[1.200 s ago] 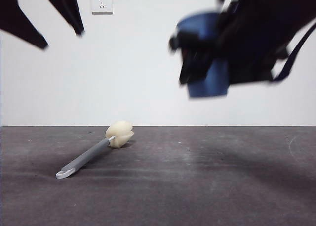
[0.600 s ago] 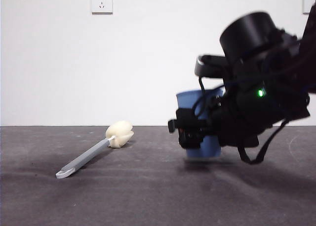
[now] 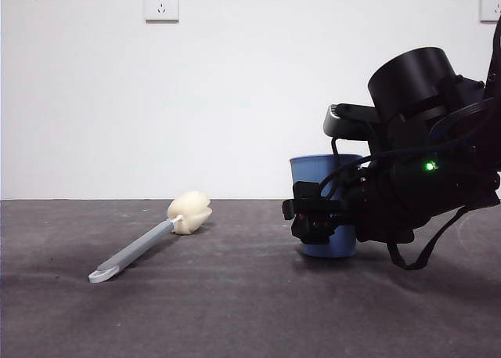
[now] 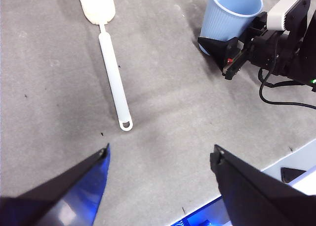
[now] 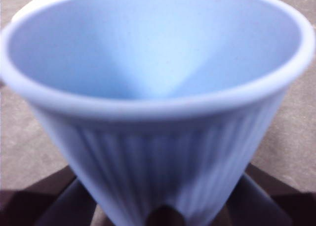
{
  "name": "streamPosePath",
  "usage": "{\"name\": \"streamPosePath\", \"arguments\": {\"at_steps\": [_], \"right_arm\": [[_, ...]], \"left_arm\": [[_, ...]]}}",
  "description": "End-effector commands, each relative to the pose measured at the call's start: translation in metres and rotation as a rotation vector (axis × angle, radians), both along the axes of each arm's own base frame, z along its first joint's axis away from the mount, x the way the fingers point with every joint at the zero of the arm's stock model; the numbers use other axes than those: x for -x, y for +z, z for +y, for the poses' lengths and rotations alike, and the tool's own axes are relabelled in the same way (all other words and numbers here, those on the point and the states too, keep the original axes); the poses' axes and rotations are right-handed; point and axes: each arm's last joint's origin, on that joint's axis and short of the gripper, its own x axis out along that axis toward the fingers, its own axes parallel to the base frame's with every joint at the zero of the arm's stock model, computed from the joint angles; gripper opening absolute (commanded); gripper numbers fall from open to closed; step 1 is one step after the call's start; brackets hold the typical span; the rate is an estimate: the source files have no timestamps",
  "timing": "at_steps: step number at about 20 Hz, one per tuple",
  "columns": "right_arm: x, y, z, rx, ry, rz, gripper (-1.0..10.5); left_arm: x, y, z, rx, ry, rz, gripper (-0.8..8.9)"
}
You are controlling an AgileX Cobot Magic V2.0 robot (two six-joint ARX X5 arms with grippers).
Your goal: Pick up the cup brush,pick up the cup,insert the brush into the cup,clean the cup,put the cup brush back,put the cup back to the fixed position on the table
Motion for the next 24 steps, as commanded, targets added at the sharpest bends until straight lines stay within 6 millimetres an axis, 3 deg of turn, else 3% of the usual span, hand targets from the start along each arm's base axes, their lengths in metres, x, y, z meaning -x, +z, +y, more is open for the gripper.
{"name": "streamPosePath", "arguments": {"at_steps": [1,2,6,11,13,20,24], "right_arm": [[0.004,-0.014,-0.001,0.038,0.048,0.085,-0.2],[0.005,-0.015,-0.001,0.041,0.066,0.105,-0.1],[0.008,-0.021,-0.003,0.052,0.053,0.183,2.8],[0.014,-0.025,-0.004,0.101,0.055,0.269,3.4],[0.017,-0.026,-0.005,0.113,0.053,0.303,4.5],[0.019,-0.022,-0.005,0.106,0.043,0.326,4.5],[0.024,-0.008,-0.008,0.126,0.042,0.355,4.5]], "left_arm": [[0.000,-0.001,0.000,-0.010,-0.008,-0.006,3.46],[0.000,-0.001,0.000,-0.010,-0.008,-0.006,3.45],[0.001,-0.002,0.000,-0.014,-0.007,-0.002,3.45],[0.001,-0.002,0.000,-0.015,-0.007,-0.002,3.45],[0.001,-0.002,0.000,-0.015,-0.007,-0.002,3.45],[0.000,-0.001,0.000,-0.013,-0.007,-0.005,3.45],[0.000,-0.001,0.000,-0.013,-0.007,-0.005,3.45]]}}
